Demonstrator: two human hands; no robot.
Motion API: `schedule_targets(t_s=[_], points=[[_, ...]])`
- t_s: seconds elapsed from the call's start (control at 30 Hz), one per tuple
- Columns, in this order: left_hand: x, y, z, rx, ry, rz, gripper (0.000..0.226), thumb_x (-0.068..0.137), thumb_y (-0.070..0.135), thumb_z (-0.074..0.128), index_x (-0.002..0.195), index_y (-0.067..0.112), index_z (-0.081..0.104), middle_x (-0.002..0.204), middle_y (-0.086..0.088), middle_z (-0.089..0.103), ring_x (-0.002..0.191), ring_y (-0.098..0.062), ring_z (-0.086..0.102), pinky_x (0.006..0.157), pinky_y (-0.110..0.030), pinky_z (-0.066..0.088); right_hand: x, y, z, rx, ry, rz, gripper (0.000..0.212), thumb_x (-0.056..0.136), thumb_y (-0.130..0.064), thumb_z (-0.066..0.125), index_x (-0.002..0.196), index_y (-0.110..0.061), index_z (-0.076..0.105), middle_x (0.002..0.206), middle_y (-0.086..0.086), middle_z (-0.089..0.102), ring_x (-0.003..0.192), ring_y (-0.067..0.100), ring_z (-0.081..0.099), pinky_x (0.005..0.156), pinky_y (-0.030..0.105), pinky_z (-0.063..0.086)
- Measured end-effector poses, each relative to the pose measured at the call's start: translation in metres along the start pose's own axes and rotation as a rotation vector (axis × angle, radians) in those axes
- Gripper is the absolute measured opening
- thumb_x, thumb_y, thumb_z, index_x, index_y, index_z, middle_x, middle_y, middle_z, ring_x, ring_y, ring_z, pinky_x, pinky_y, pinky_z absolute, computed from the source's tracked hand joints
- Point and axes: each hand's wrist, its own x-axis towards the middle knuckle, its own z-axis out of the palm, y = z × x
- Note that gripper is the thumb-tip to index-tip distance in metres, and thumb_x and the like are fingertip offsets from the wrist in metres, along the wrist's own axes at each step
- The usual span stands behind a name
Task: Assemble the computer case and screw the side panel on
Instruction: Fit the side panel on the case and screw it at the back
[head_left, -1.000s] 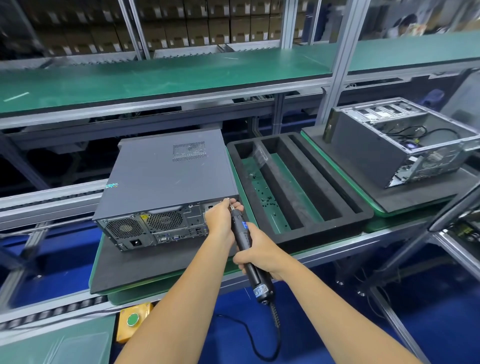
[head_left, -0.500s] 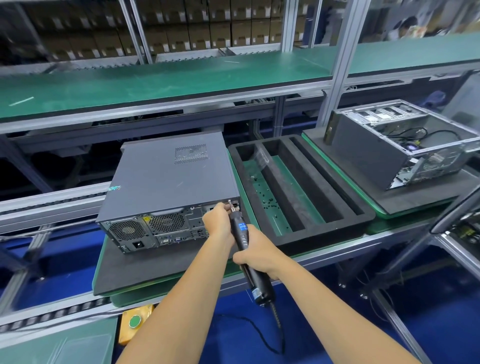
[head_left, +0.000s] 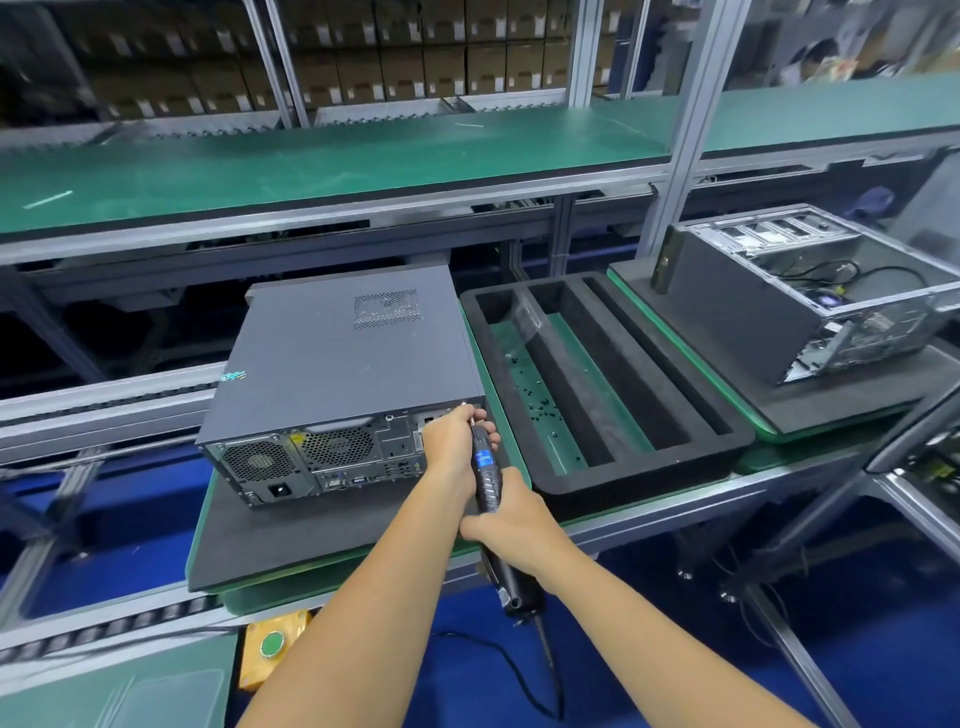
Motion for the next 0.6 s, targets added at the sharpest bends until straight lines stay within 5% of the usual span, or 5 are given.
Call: schedule_targets(t_s=[0.1, 0.17, 0.27, 0.47, 0.6], points=[[0.003, -0.001, 0.001, 0.012, 0.014, 0.012, 0.008, 0.085, 0.005, 0.052, 0.078, 0.004, 0.056, 0.056, -0.009, 0.055, 0.043, -0.019, 0.049, 0.043, -0.024, 0.042, -0.004, 0.005, -0.006, 0.002, -0.091, -0.004, 0.045, 0.073, -0.024, 0.073, 0.108, -0.021, 0.044, 0.100, 0.007, 0.060, 0.081, 0.021, 0.061, 0.074, 0.039, 0.057], [0.004, -0.001, 0.001, 0.021, 0.020, 0.021, 0.006, 0.085, 0.005, 0.051, 0.083, 0.004, 0.057, 0.057, -0.009, 0.056, 0.042, -0.019, 0.049, 0.043, -0.024, 0.042, -0.006, 0.007, -0.015, 0.251, -0.167, 0.024, 0.035, 0.085, -0.024, 0.066, 0.115, -0.018, 0.050, 0.099, 0.011, 0.060, 0.083, 0.026, 0.062, 0.082, 0.048, 0.058], [0.006, -0.002, 0.003, 0.032, 0.034, 0.036, 0.008, 0.085, 0.005, 0.049, 0.085, 0.003, 0.057, 0.057, -0.008, 0.055, 0.043, -0.019, 0.049, 0.044, -0.025, 0.043, -0.013, 0.018, -0.024, 0.760, -0.345, 0.097, 0.036, 0.101, -0.022, 0.034, 0.131, -0.012, 0.049, 0.089, 0.018, 0.058, 0.073, 0.034, 0.061, 0.070, 0.047, 0.057], [0.003, -0.004, 0.008, 0.020, 0.038, 0.049, 0.012, 0.087, 0.006, 0.044, 0.078, 0.005, 0.053, 0.055, -0.007, 0.053, 0.042, -0.017, 0.047, 0.041, -0.023, 0.041, -0.018, 0.029, -0.024, 0.955, -0.433, 0.090, 0.050, 0.087, -0.013, 0.029, 0.128, -0.020, 0.058, 0.093, 0.026, 0.066, 0.072, 0.040, 0.062, 0.062, 0.042, 0.058], [0.000, -0.002, 0.008, -0.022, 0.009, 0.010, 0.017, 0.088, 0.008, 0.043, 0.073, 0.009, 0.051, 0.049, -0.003, 0.051, 0.040, -0.015, 0.046, 0.042, -0.024, 0.040, -0.023, 0.038, -0.030, 1.036, -0.503, 0.074, 0.067, 0.074, -0.004, 0.029, 0.135, -0.013, 0.056, 0.112, 0.028, 0.066, 0.085, 0.044, 0.065, 0.076, 0.046, 0.059]])
